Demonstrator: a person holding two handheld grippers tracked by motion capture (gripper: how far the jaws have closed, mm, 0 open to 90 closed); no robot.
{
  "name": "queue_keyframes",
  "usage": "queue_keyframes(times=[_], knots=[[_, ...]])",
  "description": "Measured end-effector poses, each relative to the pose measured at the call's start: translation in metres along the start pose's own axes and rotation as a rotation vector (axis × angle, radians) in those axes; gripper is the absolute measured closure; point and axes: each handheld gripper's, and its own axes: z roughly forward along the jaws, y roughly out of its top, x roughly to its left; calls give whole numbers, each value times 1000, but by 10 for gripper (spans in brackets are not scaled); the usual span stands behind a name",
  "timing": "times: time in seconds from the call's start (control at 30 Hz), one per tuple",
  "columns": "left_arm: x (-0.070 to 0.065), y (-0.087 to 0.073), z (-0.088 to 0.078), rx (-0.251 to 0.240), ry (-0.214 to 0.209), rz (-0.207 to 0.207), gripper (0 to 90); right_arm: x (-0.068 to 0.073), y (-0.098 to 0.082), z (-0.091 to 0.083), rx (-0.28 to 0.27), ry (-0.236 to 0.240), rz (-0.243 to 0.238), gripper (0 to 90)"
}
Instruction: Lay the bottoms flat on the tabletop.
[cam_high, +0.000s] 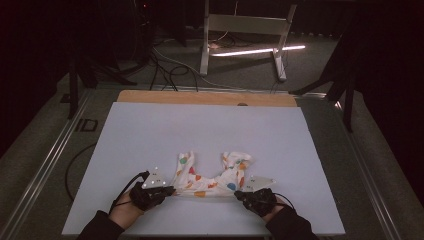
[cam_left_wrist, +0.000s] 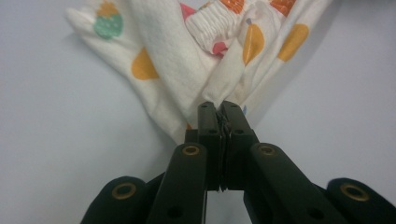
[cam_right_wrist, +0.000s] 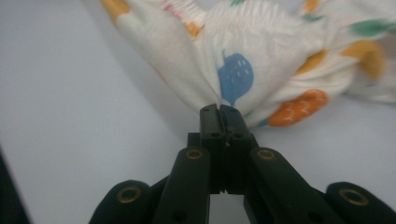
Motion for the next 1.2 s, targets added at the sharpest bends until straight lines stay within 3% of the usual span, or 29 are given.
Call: queue_keyframes(times=[0.2,0.47,0.5,0.6,0.63,0.7,0.73,0.87,0.93,1.17,1.2], knots=[[-6,-8,2,54,-40,-1,881,5,-4,3,29,21,-4,896],[-6,-12,3,60,-57,-15,873,9,-9,6,50,48,8,889],[-6,-11,2,54,-67,-18,860,8,-8,6,46,58,19,852],[-4,-10,-1,36,-67,-25,711,5,-6,2,36,68,21,734],[-4,-8,-3,18,-59,-34,711,5,-6,2,36,68,21,734],[-1,-1,-9,-35,-43,-69,453,-3,0,-8,-12,65,42,648],[-1,3,-11,-51,-43,-69,437,-7,2,-13,-33,64,50,617],[1,16,-13,-66,-45,-68,416,-19,13,-25,-86,44,62,595],[2,29,-9,-88,-55,-76,419,-29,27,-31,-121,26,72,581],[-4,45,12,-43,-47,-62,477,-45,55,-23,-147,6,67,598],[-5,46,16,-34,-46,-70,482,-46,61,-15,-138,10,72,614]])
